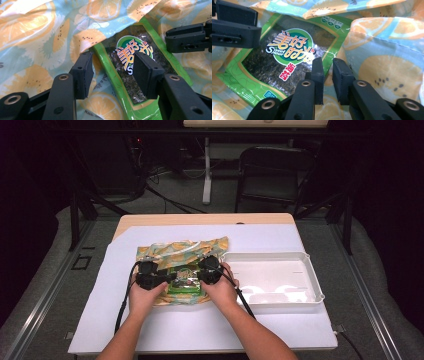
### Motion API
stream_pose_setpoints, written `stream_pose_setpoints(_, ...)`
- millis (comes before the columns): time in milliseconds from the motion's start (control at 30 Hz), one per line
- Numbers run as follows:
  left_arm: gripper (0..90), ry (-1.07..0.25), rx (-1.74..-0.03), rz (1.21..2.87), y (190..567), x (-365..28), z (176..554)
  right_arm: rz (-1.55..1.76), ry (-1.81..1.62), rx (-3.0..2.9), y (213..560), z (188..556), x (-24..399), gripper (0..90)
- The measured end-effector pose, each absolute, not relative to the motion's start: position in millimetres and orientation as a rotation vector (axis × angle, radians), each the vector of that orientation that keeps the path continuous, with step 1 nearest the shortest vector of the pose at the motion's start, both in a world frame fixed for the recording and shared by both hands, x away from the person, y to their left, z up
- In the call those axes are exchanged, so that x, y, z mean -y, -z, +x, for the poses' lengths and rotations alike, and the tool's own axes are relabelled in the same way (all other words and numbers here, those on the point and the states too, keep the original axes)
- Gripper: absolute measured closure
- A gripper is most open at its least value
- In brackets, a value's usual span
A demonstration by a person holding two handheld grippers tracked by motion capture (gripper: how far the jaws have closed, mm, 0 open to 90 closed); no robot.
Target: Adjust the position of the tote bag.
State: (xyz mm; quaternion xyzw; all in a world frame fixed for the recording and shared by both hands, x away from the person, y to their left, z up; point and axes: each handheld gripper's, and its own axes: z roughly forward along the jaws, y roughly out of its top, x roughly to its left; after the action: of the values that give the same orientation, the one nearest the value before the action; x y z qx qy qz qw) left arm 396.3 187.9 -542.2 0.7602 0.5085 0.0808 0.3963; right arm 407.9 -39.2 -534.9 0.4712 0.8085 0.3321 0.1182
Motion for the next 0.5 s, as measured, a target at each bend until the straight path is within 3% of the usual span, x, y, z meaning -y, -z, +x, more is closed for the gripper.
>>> stream_pose_setpoints(500,46.1,-0.06,-1.337,1.894,554,-185,405,1.417,-0.984,-2.358,537,410,41,82.4)
